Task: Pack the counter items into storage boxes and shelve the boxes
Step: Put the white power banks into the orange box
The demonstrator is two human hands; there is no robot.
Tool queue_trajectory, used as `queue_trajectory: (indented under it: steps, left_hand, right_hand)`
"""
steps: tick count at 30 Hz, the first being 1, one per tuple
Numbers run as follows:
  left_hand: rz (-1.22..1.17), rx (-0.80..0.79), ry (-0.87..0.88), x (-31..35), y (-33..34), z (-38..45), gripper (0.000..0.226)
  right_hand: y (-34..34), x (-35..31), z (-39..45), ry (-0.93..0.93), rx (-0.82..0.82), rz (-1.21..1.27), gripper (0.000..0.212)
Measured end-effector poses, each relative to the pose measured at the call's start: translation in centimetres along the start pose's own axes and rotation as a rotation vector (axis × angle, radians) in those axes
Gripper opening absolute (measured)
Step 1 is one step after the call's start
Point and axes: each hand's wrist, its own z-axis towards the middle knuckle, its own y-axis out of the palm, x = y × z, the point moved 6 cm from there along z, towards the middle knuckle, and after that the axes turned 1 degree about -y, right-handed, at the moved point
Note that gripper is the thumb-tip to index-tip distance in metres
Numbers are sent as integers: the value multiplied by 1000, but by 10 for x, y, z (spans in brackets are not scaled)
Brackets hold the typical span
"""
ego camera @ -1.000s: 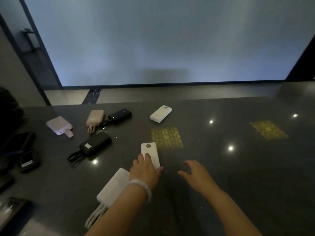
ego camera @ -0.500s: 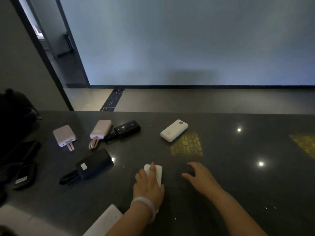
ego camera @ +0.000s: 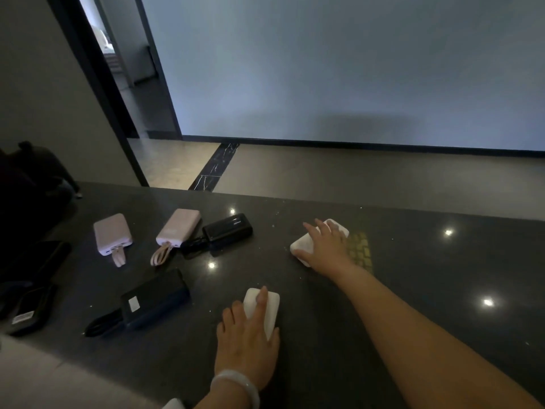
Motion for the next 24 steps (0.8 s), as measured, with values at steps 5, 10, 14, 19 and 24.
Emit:
queue_trajectory:
  steps: [5, 10, 14, 19, 24]
  left_hand:
    - [9, 4, 6, -1, 1, -1, 83]
    - [10, -17, 4, 0, 3, -2, 82]
    - [24, -28, -1, 1, 1, -3, 84]
    - [26, -31, -1, 2, 0, -3, 82]
    - [3, -31, -12, 0, 2, -2, 84]
  right_hand:
    - [32, -7, 15, -163, -155, -146, 71]
    - [33, 2, -16, -289, -46, -59, 59]
    - [31, 7, -35, -326, -49, -25, 55]
    - [15, 2, -23, -55, 175, 80, 63]
    - [21, 17, -4, 443, 151, 159, 110]
